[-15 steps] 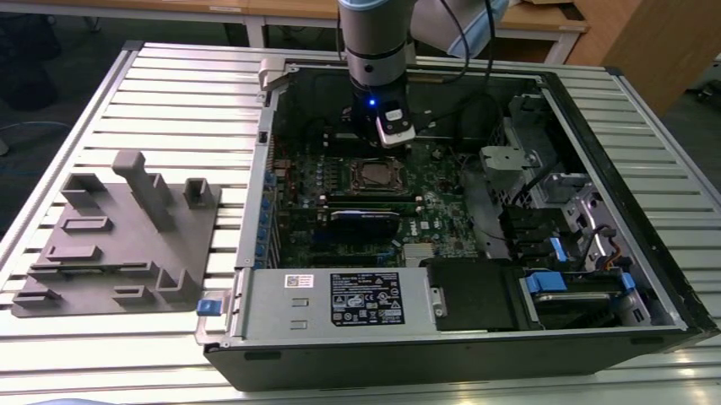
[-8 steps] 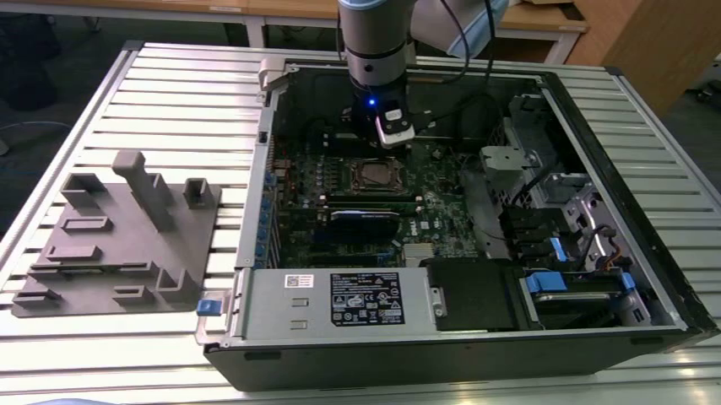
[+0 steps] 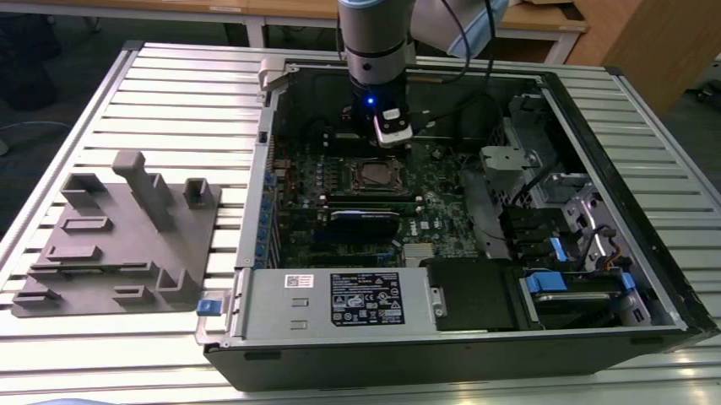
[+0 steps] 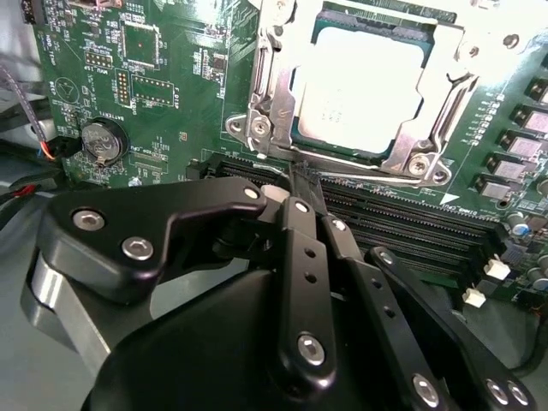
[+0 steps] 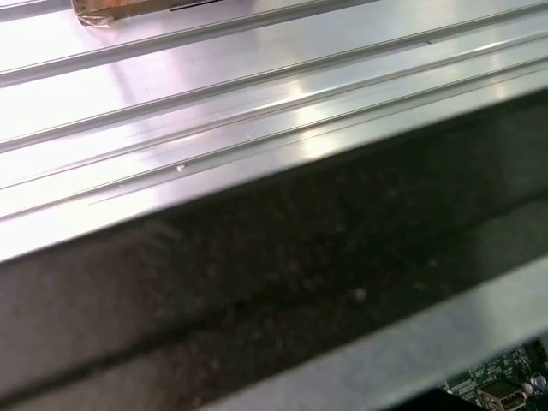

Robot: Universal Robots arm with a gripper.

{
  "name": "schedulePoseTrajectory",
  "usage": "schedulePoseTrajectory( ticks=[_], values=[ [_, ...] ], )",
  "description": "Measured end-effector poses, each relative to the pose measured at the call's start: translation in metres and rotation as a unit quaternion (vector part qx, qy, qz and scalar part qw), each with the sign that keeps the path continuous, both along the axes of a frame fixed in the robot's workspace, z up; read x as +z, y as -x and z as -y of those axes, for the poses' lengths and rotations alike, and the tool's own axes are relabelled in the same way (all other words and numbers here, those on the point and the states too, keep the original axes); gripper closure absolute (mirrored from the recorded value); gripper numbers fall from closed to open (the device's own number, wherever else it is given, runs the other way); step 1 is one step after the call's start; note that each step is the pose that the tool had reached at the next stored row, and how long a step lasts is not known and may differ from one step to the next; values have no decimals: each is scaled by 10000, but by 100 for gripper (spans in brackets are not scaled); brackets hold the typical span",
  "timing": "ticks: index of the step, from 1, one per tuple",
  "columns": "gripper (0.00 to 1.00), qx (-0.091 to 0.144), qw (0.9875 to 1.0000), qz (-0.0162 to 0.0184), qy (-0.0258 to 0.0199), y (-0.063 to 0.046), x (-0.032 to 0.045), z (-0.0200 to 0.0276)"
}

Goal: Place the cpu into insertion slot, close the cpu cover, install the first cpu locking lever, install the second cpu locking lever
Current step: 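Install the first cpu locking lever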

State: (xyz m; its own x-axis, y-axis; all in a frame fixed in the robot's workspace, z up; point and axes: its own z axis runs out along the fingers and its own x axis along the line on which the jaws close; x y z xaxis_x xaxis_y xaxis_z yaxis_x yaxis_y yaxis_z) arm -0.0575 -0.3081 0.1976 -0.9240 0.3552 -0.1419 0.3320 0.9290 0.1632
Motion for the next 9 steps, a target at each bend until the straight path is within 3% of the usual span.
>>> schedulePoseTrajectory(
  ticks=[4, 9],
  values=[
    [89, -114, 9999, 26, -67, 27, 1, 1],
    [89, -154, 9999, 28, -72, 28, 0, -2]
  ],
)
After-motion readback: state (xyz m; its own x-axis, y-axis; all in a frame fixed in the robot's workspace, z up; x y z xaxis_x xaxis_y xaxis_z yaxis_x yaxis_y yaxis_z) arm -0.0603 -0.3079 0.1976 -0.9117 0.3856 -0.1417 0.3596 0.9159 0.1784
